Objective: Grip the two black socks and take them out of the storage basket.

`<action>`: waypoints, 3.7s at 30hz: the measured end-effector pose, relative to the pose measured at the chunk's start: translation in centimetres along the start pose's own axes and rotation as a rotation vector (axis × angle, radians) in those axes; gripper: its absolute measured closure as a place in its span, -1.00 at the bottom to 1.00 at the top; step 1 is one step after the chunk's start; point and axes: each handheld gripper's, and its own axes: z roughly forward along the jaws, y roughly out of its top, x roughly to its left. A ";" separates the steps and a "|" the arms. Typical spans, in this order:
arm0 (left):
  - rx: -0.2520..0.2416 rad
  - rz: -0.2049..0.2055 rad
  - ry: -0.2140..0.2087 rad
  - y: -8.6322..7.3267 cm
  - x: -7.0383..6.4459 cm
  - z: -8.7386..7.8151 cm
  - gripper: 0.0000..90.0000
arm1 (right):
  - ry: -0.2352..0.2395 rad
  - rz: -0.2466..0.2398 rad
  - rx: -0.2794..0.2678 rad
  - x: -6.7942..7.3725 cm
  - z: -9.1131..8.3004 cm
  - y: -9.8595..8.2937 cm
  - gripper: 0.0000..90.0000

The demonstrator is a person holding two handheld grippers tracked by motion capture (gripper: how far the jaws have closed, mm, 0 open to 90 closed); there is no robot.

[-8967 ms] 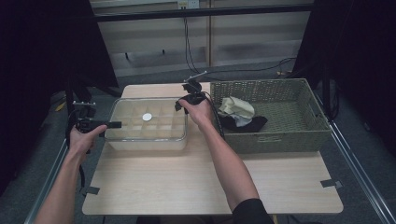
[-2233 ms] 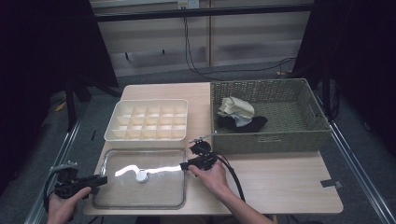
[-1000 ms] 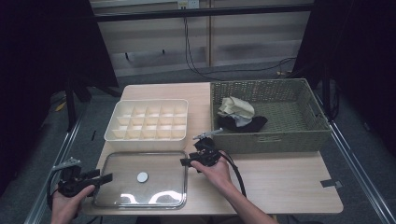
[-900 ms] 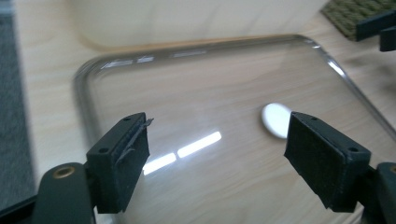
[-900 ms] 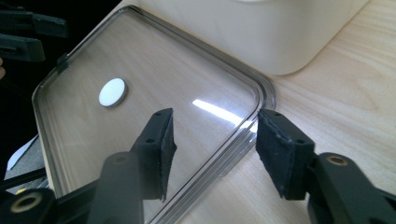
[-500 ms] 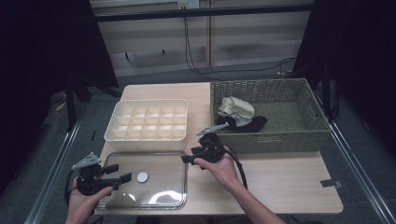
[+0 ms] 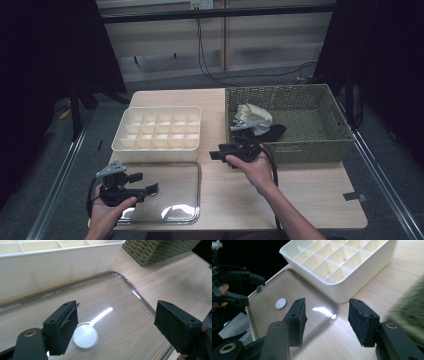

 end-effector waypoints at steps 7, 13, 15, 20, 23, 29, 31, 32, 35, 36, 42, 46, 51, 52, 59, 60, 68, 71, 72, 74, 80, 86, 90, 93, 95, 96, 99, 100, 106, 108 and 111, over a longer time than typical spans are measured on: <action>0.026 0.030 -0.028 -1.0 -0.2 0.5 -0.63 | -0.048 -0.011 -0.022 -2.1 -3.1 1.3 0.15; 0.014 0.002 -0.026 -1.7 -0.6 0.1 -0.63 | -0.103 0.007 -0.017 -5.4 -4.8 2.7 0.26; 0.007 -0.002 -0.040 -1.8 -0.7 0.1 -0.65 | -0.136 0.012 0.003 -7.1 -4.8 3.4 0.29; 0.022 0.002 -0.035 -2.0 -0.6 0.4 -0.67 | -0.178 0.009 0.054 -8.8 -4.3 4.5 0.29; 0.021 0.002 -0.032 -2.0 -0.4 0.4 -0.67 | -0.202 0.008 0.083 -10.1 -3.9 5.4 0.28; 0.014 -0.007 -0.025 -2.0 0.1 0.3 -0.67 | -0.226 0.032 0.137 -13.2 -2.4 6.7 0.26; 0.017 -0.013 -0.022 -2.1 0.4 0.3 -0.67 | -0.227 0.042 0.142 -14.2 -1.8 6.9 0.27; 0.018 -0.017 -0.018 -2.1 0.4 0.3 -0.67 | -0.229 0.049 0.153 -14.6 -1.4 6.9 0.27; 0.013 -0.022 -0.019 -2.1 0.6 0.3 -0.67 | -0.247 0.062 0.201 -15.7 -0.2 6.8 0.26; 0.017 -0.020 -0.016 -2.1 0.7 0.3 -0.67 | -0.258 0.065 0.212 -16.1 0.1 6.7 0.26; 0.027 -0.015 -0.018 -2.2 0.8 0.4 -0.67 | -0.291 0.080 0.286 -18.1 1.6 6.2 0.22; 0.030 -0.013 -0.016 -2.2 0.9 0.4 -0.67 | -0.293 0.065 0.331 -18.2 2.1 6.0 0.23; 0.029 -0.012 -0.018 -2.3 0.8 0.4 -0.67 | -0.313 0.072 0.392 -18.4 2.6 5.6 0.28; 0.029 -0.012 -0.018 -2.3 0.8 0.4 -0.67 | -0.322 0.077 0.397 -18.5 2.7 5.5 0.31; 0.023 -0.015 -0.010 -2.4 1.0 0.1 -0.67 | -0.328 0.107 0.368 -18.6 2.2 5.8 0.90; 0.021 -0.019 -0.013 -2.4 1.1 0.1 -0.67 | -0.326 0.106 0.324 -18.7 1.6 6.0 0.91; 0.017 -0.016 -0.010 -2.2 1.2 0.1 -0.67 | -0.359 0.155 0.187 -20.5 -1.7 6.3 0.91; 0.022 -0.022 -0.014 -2.2 1.3 0.3 -0.67 | -0.378 0.182 0.179 -21.5 -2.6 5.8 0.91; 0.024 -0.022 -0.017 -2.2 1.3 0.4 -0.67 | -0.385 0.199 0.178 -21.8 -2.8 5.6 0.91; 0.023 -0.019 -0.016 -2.2 1.3 0.4 -0.67 | -0.382 0.213 0.191 -22.4 -2.8 5.0 0.91; 0.024 -0.011 -0.015 -2.2 1.2 0.3 -0.68 | -0.399 0.215 0.200 -22.0 -2.6 4.7 0.54; 0.017 -0.015 -0.019 -2.2 1.2 0.3 -0.68 | -0.387 0.167 0.142 -20.7 -3.1 5.4 0.26; 0.020 -0.009 -0.024 -2.2 1.1 0.4 -0.68 | -0.357 0.138 0.093 -19.4 -3.4 6.0 0.18; 0.012 -0.011 -0.018 -2.1 1.2 0.2 -0.68 | -0.289 0.124 0.073 -18.4 -3.3 6.3 0.28; 0.011 -0.016 -0.020 -2.1 1.2 0.2 -0.68 | -0.262 0.103 0.084 -17.7 -2.7 6.3 0.44; 0.013 -0.015 -0.018 -2.1 1.2 0.2 -0.68 | -0.242 0.093 0.092 -17.4 -2.4 6.3 0.48; 0.015 -0.014 -0.021 -2.1 1.2 0.2 -0.68 | -0.218 0.067 0.124 -16.6 -1.0 6.5 0.53; 0.010 -0.011 -0.019 -2.1 1.2 0.2 -0.68 | -0.219 0.046 0.158 -16.3 0.1 6.6 0.53; 0.018 -0.006 -0.027 -2.2 1.1 0.4 -0.68 | -0.215 -0.005 0.223 -15.8 2.4 6.9 0.51; 0.017 -0.005 -0.028 -2.2 1.1 0.4 -0.68 | -0.219 0.004 0.270 -15.9 3.3 6.8 0.48; 0.019 -0.001 -0.029 -2.2 1.0 0.4 -0.68 | -0.228 -0.006 0.345 -16.2 4.2 6.6 0.40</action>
